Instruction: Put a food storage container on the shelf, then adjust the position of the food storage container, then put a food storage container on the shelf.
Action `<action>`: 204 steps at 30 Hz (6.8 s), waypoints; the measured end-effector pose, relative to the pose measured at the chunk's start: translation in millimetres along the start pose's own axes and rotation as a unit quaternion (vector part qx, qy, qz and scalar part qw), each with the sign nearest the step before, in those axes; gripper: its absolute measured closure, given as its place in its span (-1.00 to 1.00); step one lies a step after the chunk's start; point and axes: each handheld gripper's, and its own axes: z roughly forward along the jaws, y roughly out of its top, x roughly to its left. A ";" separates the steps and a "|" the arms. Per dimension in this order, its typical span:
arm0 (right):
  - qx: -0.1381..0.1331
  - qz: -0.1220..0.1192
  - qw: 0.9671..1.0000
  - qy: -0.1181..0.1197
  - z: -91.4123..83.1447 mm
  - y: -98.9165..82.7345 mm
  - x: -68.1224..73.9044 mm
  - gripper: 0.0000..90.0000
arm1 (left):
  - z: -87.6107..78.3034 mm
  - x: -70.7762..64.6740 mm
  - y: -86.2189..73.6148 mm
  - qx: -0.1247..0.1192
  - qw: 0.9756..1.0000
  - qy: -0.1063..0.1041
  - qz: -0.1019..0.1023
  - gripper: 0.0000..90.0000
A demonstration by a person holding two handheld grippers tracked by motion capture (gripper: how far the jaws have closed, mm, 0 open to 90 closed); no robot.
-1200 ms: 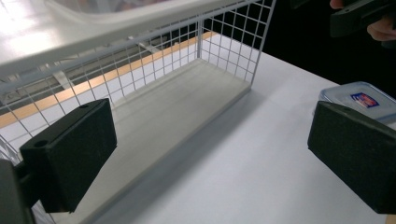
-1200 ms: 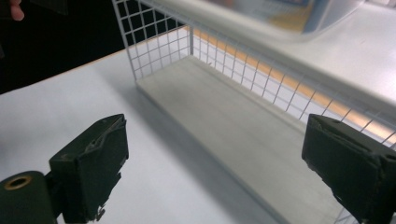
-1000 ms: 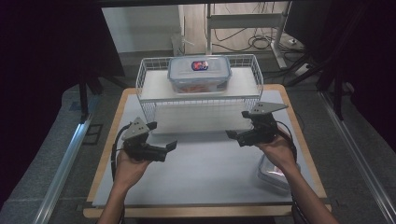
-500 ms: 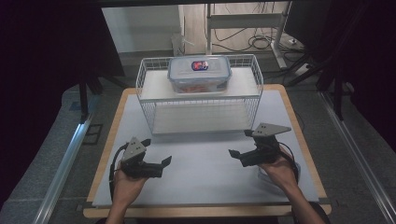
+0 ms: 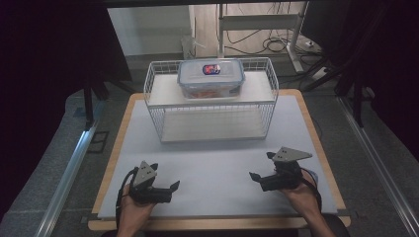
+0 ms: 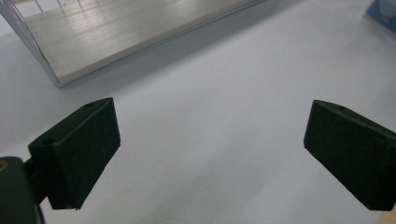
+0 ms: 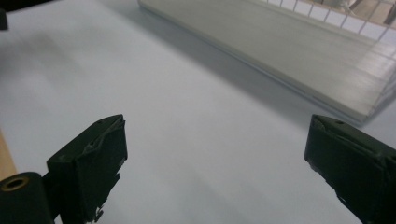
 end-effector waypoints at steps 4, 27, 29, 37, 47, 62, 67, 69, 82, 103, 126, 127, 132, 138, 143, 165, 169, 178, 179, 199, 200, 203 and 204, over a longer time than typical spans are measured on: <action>0.017 -0.004 1.000 -0.010 1.6 -7.1 -0.5 -0.87 | -0.3 1.3 -0.9 -0.002 1.000 0.003 0.001 -0.92; 0.061 0.062 0.994 -0.068 -39.0 -19.5 -19.0 0.61 | -0.6 -2.1 1.4 -0.012 1.000 -0.002 0.009 -0.94; 0.060 0.067 0.994 -0.069 -48.4 -23.7 -23.6 0.91 | -0.6 -2.4 1.7 -0.013 1.000 -0.002 0.008 -0.94; 0.066 0.090 0.985 -0.127 -86.4 -46.9 -36.1 1.00 | 0.8 -3.6 2.1 -0.012 1.000 -0.003 0.011 -0.94; 0.093 0.129 0.970 -0.183 -117.8 -74.6 -58.4 1.00 | 1.7 -3.6 1.8 -0.008 1.000 -0.001 0.014 -0.93; 0.132 0.132 0.969 -0.163 -94.0 -87.6 -56.2 1.00 | 3.8 -5.2 2.7 -0.006 1.000 -0.003 0.018 -0.93; 0.135 0.128 0.972 -0.145 -76.2 -79.3 -57.0 1.00 | 4.9 -5.8 2.6 -0.003 1.000 -0.006 0.019 -0.93; 0.135 0.126 0.973 -0.137 -68.2 -75.8 -57.5 1.00 | 5.4 -5.8 2.5 -0.001 1.000 -0.006 0.020 -0.93; 0.145 0.088 0.981 -0.091 -17.6 -45.4 -46.6 1.00 | 5.9 -5.8 2.4 0.002 1.000 -0.005 0.021 -0.93; 0.161 0.032 0.986 -0.017 40.1 -7.4 -1.6 1.00 | 5.3 -5.3 1.9 0.005 1.000 -0.003 0.023 -0.93; 0.166 0.032 0.985 0.024 45.6 -11.4 22.9 1.00 | 7.4 -7.4 2.3 0.011 1.000 -0.007 0.027 -0.93; 0.165 0.030 0.986 0.025 48.3 -10.0 23.0 1.00 | 7.4 -7.6 2.4 0.011 1.000 -0.008 0.027 -0.93; 0.169 0.027 0.985 0.025 59.7 -2.6 21.2 1.00 | 8.0 -7.7 2.1 0.014 0.999 -0.009 0.030 -0.93; 0.170 0.016 0.985 0.034 47.4 -4.3 4.8 0.83 | 5.8 -5.5 1.6 0.025 0.999 -0.007 0.025 -0.93; 0.139 0.002 0.990 0.012 27.6 -11.2 -8.3 0.20 | 7.7 -3.2 -0.2 0.036 0.999 -0.005 0.014 -0.93; 0.095 0.029 0.995 0.024 22.6 -29.9 -24.2 -0.87 | 16.6 -1.7 -6.4 0.064 0.998 -0.009 0.011 -0.96; 0.096 0.025 0.995 0.023 23.2 -28.8 -23.9 -0.87 | 19.9 -2.2 -6.3 0.075 0.997 -0.016 0.003 -0.96; 0.097 0.017 0.995 0.024 22.9 -23.0 -18.4 -0.88 | 27.2 -5.5 2.2 0.080 0.995 -0.044 -0.028 -0.96; 0.096 0.016 0.995 0.024 23.3 -22.3 -17.4 -0.91 | 28.4 -5.9 4.2 0.079 0.995 -0.047 -0.034 -0.96; 0.111 0.103 0.980 0.130 44.5 0.3 0.3 -0.43 | 76.5 -11.0 39.5 0.082 0.972 -0.193 -0.103 -0.69; 0.114 0.105 0.979 0.133 47.2 0.2 0.8 -0.43 | 79.6 -11.1 39.3 0.084 0.970 -0.200 -0.108 -0.67; 0.122 0.119 0.974 0.149 55.2 -1.0 1.3 -0.46 | 87.5 -9.5 35.7 0.095 0.962 -0.224 -0.128 -0.65; 0.124 0.126 0.972 0.155 57.3 -1.4 1.2 -0.47 | 89.9 -8.6 33.4 0.099 0.957 -0.233 -0.139 -0.64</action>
